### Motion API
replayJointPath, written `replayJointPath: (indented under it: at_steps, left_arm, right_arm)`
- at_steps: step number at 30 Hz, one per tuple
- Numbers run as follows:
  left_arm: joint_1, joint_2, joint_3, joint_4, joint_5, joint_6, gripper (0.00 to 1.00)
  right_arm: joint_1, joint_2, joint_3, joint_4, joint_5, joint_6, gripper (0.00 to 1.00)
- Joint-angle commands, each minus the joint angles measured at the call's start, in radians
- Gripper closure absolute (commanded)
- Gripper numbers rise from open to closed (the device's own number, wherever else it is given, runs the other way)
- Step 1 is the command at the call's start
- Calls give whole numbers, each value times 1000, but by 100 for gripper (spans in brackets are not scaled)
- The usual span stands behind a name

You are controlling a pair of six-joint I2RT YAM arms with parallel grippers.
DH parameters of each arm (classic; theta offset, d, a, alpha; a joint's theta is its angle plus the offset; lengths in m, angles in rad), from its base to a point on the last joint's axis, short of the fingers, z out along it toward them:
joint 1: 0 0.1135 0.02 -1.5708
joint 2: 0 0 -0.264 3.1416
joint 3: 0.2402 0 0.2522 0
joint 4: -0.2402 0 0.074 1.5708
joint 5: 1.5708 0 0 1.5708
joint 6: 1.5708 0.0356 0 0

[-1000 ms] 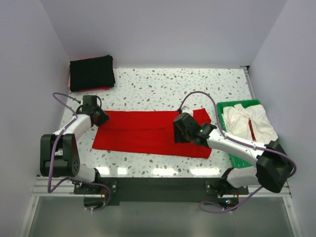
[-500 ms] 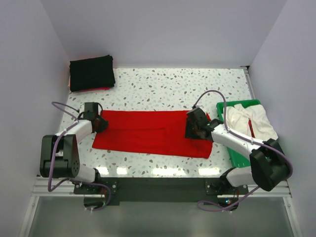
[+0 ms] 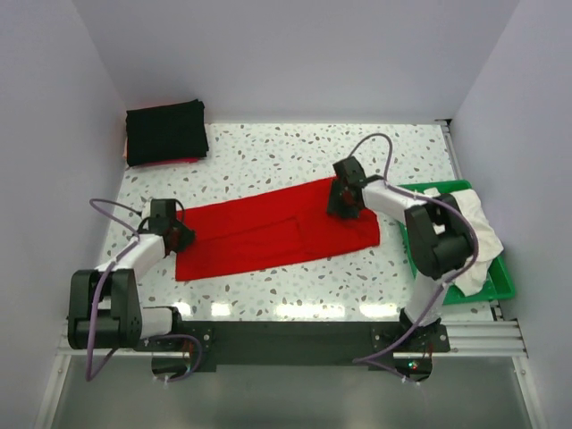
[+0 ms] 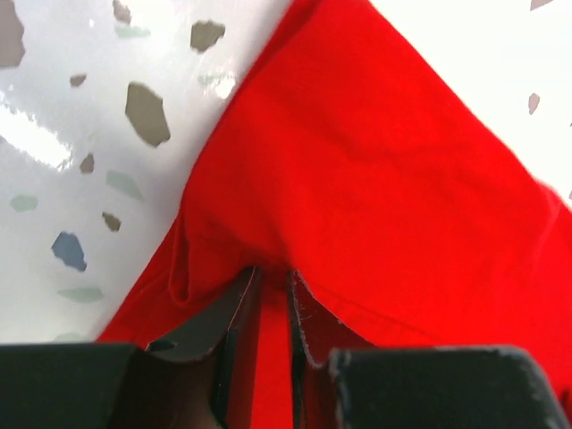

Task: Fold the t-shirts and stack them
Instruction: Fold the tshirt

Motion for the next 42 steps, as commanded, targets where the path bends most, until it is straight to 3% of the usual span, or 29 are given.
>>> replayJointPath:
  at_steps: [1, 4, 10, 14, 18, 25, 28, 33, 42]
  left_arm:
    - [-18, -53, -59, -65, 34, -18, 78]
    - [-29, -104, -108, -65, 60, -43, 78]
    - [-239, -196, -222, -26, 94, -188, 78]
    - [-387, -222, -251, 4, 134, -270, 77]
    - [-454, -292, -185, -61, 132, -233, 67]
    - [-455, -385, 58, -164, 7, -17, 57]
    - [-454, -301, 144, -141, -15, 93, 63]
    - [-457, -72, 223, -122, -29, 225, 85]
    - [-490, 16, 85, -46, -21, 200, 98]
  right_arm:
    - [-8, 174, 200, -22, -10, -76, 49]
    - [-9, 353, 467, -120, 7, -144, 49]
    - [-8, 698, 1069, -254, 13, -312, 46]
    - [-9, 805, 1257, -271, -5, -394, 38]
    - [-10, 765, 1277, -232, 19, -437, 17]
    - [-9, 512, 1071, -148, 65, -354, 12]
    - [-9, 453, 1014, -178, 82, -294, 12]
    - [-9, 415, 911, -183, 62, -231, 23]
    - [-11, 429, 790, -177, 31, -184, 43]
